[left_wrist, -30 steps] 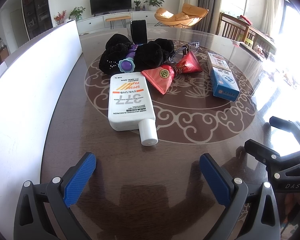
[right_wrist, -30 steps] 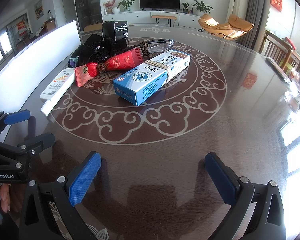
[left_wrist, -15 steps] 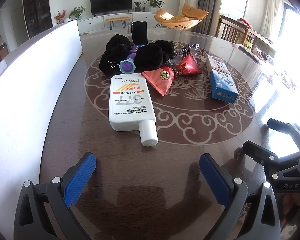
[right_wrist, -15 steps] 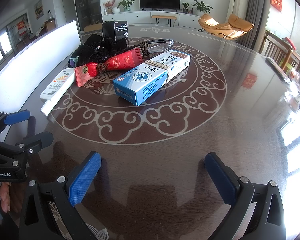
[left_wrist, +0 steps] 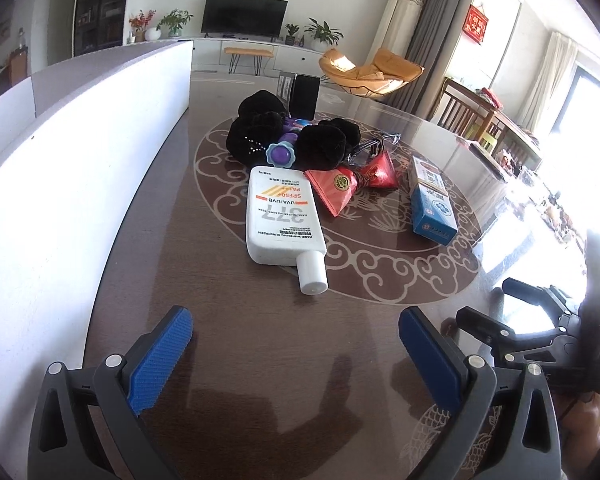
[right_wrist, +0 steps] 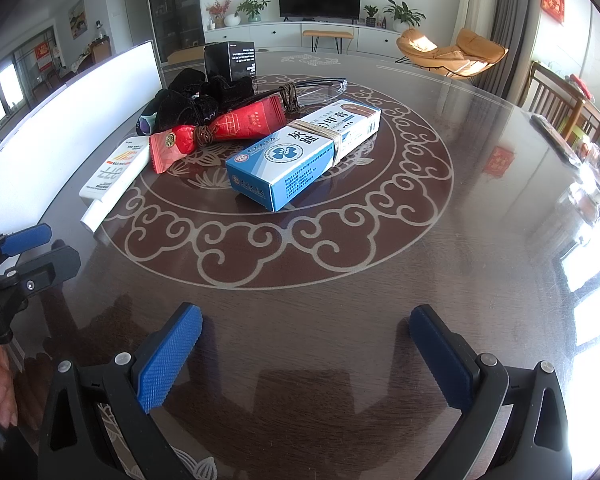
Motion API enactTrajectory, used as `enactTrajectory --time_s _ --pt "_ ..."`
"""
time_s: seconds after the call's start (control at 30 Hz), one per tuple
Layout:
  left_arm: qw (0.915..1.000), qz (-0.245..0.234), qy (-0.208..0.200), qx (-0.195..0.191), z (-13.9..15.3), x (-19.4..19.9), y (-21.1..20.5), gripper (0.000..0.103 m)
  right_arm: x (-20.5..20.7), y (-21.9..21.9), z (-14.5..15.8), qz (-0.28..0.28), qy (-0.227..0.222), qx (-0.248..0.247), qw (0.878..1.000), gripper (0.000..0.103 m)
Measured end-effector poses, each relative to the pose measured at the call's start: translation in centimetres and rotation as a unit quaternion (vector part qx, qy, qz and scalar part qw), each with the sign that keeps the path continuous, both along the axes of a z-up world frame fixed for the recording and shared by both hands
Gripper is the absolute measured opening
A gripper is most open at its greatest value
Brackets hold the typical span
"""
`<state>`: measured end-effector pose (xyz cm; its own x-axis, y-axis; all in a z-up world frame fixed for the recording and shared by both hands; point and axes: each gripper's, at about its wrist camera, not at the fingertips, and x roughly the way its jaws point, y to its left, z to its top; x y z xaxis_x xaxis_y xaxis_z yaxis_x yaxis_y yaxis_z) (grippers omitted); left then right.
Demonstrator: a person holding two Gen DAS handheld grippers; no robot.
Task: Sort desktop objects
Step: 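Move the left gripper to the white sunscreen bottle and close on it, then lift the sunscreen bottle with the left gripper while the right gripper approaches the blue nail-cream box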
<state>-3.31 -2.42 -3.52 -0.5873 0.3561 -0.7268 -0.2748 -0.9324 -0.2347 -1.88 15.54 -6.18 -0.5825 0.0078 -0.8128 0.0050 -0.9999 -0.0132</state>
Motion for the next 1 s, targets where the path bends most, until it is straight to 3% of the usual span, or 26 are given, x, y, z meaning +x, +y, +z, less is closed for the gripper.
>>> enactTrajectory --time_s 0.07,0.23,0.43,0.67,0.73,0.8,1.0 --pt "0.9999 -0.007 0.008 0.003 0.3 0.2 -0.1 0.103 0.0 0.0 0.0 0.000 0.000 0.000 1.000 0.103" --pt "0.9988 -0.016 0.003 -0.045 0.8 -2.6 1.8 0.103 0.0 0.0 0.0 0.000 0.000 0.000 1.000 0.103" --pt "0.9897 -0.002 -0.041 -0.137 -1.2 -8.8 4.8 0.103 0.0 0.0 0.0 0.000 0.000 0.000 1.000 0.103" --pt "0.9906 0.007 -0.029 -0.133 -1.6 -9.9 5.1 0.103 0.0 0.0 0.0 0.000 0.000 0.000 1.000 0.103" --pt "0.9915 0.002 -0.013 -0.129 -1.2 -9.3 5.1 0.083 0.0 0.0 0.0 0.000 0.000 0.000 1.000 0.103" --pt "0.9918 -0.005 0.000 -0.127 -0.8 -8.6 5.3 0.052 0.0 0.0 0.0 0.000 0.000 0.000 1.000 0.103" --pt "0.9917 -0.019 0.012 -0.127 -0.8 -6.1 5.1 0.051 0.0 0.0 0.0 0.000 0.000 0.000 1.000 0.103"
